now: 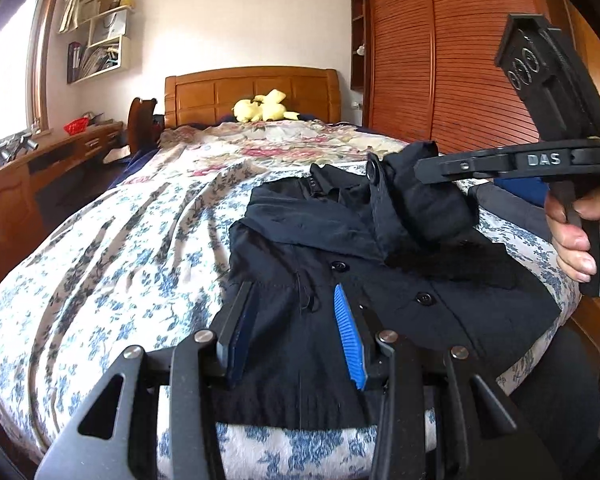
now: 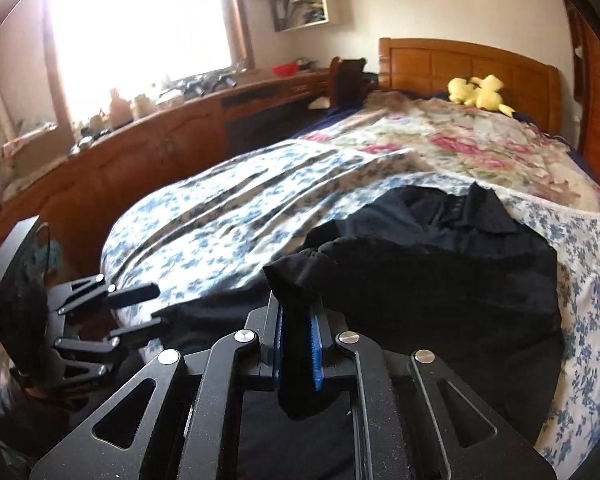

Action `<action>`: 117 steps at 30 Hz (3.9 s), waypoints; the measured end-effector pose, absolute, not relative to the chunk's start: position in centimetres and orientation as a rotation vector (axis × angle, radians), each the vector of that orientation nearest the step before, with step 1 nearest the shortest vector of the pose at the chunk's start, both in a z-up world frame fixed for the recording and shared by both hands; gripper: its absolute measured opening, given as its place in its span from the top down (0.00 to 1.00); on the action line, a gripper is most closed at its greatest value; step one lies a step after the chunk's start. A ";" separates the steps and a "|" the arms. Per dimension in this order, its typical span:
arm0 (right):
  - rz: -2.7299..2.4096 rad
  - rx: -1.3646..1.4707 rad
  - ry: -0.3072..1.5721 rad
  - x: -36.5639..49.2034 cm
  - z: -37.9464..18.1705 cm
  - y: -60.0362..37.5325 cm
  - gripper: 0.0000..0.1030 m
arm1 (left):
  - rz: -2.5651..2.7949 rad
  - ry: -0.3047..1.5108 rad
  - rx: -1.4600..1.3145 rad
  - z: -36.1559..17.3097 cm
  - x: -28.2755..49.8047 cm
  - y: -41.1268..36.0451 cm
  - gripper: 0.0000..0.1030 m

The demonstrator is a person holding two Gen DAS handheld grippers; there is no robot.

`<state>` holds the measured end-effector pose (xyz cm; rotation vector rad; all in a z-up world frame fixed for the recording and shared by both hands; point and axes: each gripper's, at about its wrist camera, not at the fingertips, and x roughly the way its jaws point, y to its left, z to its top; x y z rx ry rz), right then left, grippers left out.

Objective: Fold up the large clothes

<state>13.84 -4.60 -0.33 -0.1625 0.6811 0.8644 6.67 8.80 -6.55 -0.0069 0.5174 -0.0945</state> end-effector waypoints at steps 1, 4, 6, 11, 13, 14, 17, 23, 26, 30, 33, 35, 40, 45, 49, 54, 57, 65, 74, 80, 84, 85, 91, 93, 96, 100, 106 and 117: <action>0.858 -0.157 0.687 13.5 -0.2 -4.8 0.76 | -0.091 0.521 -0.005 -6.5 6.5 8.8 0.63; 0.879 -0.131 0.666 12.7 0.3 -5.7 0.53 | -0.087 0.533 0.007 -6.6 6.6 8.3 0.63; 0.866 -0.126 0.657 12.4 0.5 -6.8 0.51 | -0.095 0.539 0.010 -6.6 7.0 7.8 0.63; 0.792 -0.141 0.669 12.4 -0.1 -9.2 0.51 | -0.129 0.556 0.027 -7.1 8.1 6.3 0.63; 0.757 -0.158 0.681 12.4 -1.0 -10.4 0.51 | -0.135 0.568 0.035 -7.6 8.7 5.8 0.63; 0.741 -0.165 0.687 12.4 -1.5 -11.0 0.51 | -0.137 0.574 0.036 -7.9 8.7 5.7 0.63; 0.697 -0.183 0.706 12.2 -3.2 -12.9 0.51 | -0.137 0.603 0.032 -9.0 9.3 5.5 0.63; 0.617 -0.192 0.768 11.8 -7.1 -16.8 0.51 | -0.115 0.661 0.036 -11.3 10.9 5.8 0.63; 0.575 -0.177 0.794 11.7 -8.6 -18.6 0.51 | -0.100 0.676 0.032 -12.0 11.7 6.1 0.63; 0.529 -0.160 0.805 11.5 -9.8 -20.7 0.51 | -0.090 0.695 0.052 -12.8 13.0 6.3 0.63; 0.508 -0.153 0.811 11.2 -10.5 -21.7 0.51 | -0.079 0.722 0.065 -13.6 13.9 6.5 0.63; 0.499 -0.149 0.815 11.0 -10.9 -22.4 0.51 | -0.063 0.747 0.057 -14.3 14.3 6.8 0.66; 0.479 -0.109 0.831 10.7 -11.5 -24.0 0.51 | -0.074 0.757 0.014 -14.6 14.0 7.5 0.96; 0.465 -0.087 0.833 10.3 -11.7 -25.1 0.51 | -0.081 0.703 0.038 -12.5 12.2 6.8 0.96; 0.461 -0.077 0.830 9.7 -11.6 -25.5 0.51 | -0.074 0.671 0.051 -11.0 10.7 6.7 0.96; 0.447 -0.081 0.828 9.1 -11.7 -26.0 0.51 | -0.052 0.636 0.045 -9.6 9.1 7.9 0.85; 0.434 -0.090 0.822 8.6 -11.7 -26.2 0.51 | -0.033 0.629 0.055 -9.6 8.3 9.1 0.74; 0.399 -0.147 0.808 7.8 -12.1 -26.3 0.51 | 0.029 0.714 0.041 -12.5 8.4 12.9 0.72; 0.360 -0.132 0.858 8.6 -13.6 -27.3 0.46 | 0.063 0.819 0.041 -16.1 9.8 14.5 0.69; 0.376 -0.160 0.861 8.5 -14.4 -27.1 0.40 | 0.045 0.832 -0.022 -16.8 10.2 15.8 0.55; 0.378 -0.182 0.860 8.4 -14.7 -26.7 0.32 | 0.045 0.820 -0.024 -17.0 10.1 16.2 0.46; 0.378 -0.183 0.858 8.3 -14.7 -26.6 0.30 | 0.043 0.817 -0.026 -17.0 10.1 16.2 0.46; 0.372 -0.220 0.842 8.0 -15.0 -26.1 0.26 | 0.050 0.792 -0.019 -16.9 9.5 16.0 0.46; 0.372 -0.215 0.852 8.0 -14.9 -26.3 0.26 | 0.050 0.792 -0.017 -16.8 9.3 16.0 0.46; 0.366 -0.203 0.866 8.0 -14.6 -26.7 0.26 | 0.032 0.799 -0.029 -16.4 9.1 16.0 0.54; 0.322 -0.197 0.861 7.7 -14.1 -27.8 0.26 | -0.016 0.804 -0.032 -15.9 8.6 15.4 0.74; 0.347 -0.171 0.877 7.0 -14.3 -28.6 0.26 | -0.018 0.807 -0.031 -15.8 8.4 15.1 0.75; 0.485 -0.127 0.858 6.4 -13.4 -26.5 0.81 | -0.016 0.805 -0.053 -16.3 9.0 15.3 0.76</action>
